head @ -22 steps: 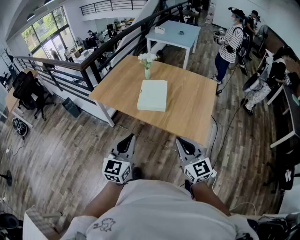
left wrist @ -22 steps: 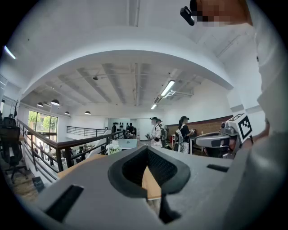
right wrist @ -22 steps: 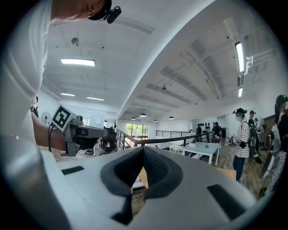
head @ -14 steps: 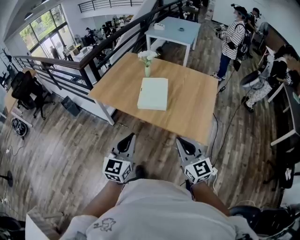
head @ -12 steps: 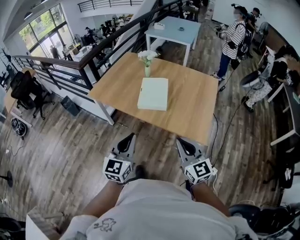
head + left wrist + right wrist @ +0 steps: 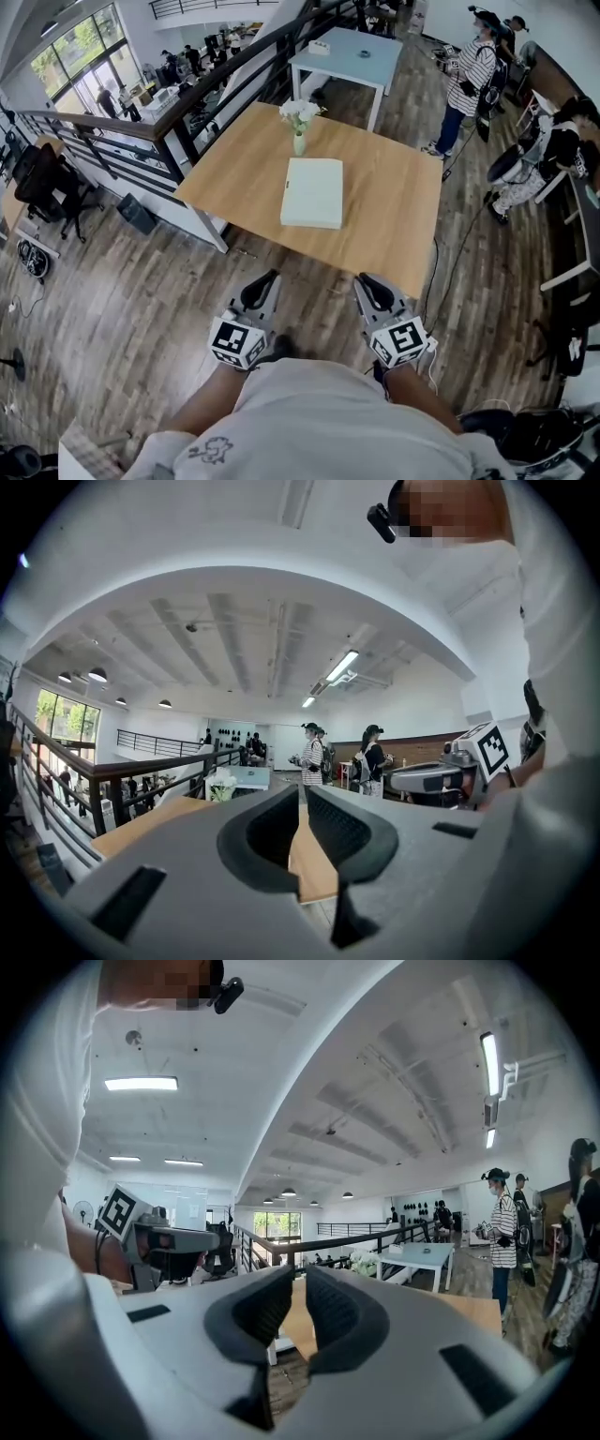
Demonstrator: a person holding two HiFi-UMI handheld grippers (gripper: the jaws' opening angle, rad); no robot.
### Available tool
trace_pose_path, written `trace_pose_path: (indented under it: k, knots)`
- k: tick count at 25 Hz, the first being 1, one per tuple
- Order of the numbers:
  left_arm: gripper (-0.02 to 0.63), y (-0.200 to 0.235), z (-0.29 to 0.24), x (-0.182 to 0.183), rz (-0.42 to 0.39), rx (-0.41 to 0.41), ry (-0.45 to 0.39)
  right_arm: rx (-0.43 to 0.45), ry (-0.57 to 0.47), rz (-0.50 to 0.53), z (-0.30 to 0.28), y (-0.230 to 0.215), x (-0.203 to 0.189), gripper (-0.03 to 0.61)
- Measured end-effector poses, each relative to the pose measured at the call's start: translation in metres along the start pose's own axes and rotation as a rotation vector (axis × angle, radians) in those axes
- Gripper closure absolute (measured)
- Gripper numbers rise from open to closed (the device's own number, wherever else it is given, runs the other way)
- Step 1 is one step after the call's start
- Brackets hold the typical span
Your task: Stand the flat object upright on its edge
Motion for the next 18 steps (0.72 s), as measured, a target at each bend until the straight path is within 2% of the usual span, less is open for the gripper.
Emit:
trace_pose_path:
  k: [3, 7, 18]
  knots:
    - [0.552, 0.024, -0.008, -0.004, 0.011, -0.021, 0.015, -0.018, 0.012, -0.022, -0.027, 0.000, -0.002, 0.475]
    - [0.524, 0.060, -0.018, 0.000, 0.013, -0.051, 0.029, -0.031, 0.016, -0.040, -0.064, 0.004, 0.002, 0.422]
    - [0.462, 0.128, -0.023, -0.003, 0.028, -0.119, 0.061, -0.041, 0.031, -0.058, -0.136, 0.035, 0.005, 0.364]
Point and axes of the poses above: the fingertips, and each gripper's own axes: z backward along the fingers, y to its left, x out of its top, the point moved 4 cm from there along z, backward along the fingers, and after that the axes turned 1 degree about z, right-handed, at the moved point
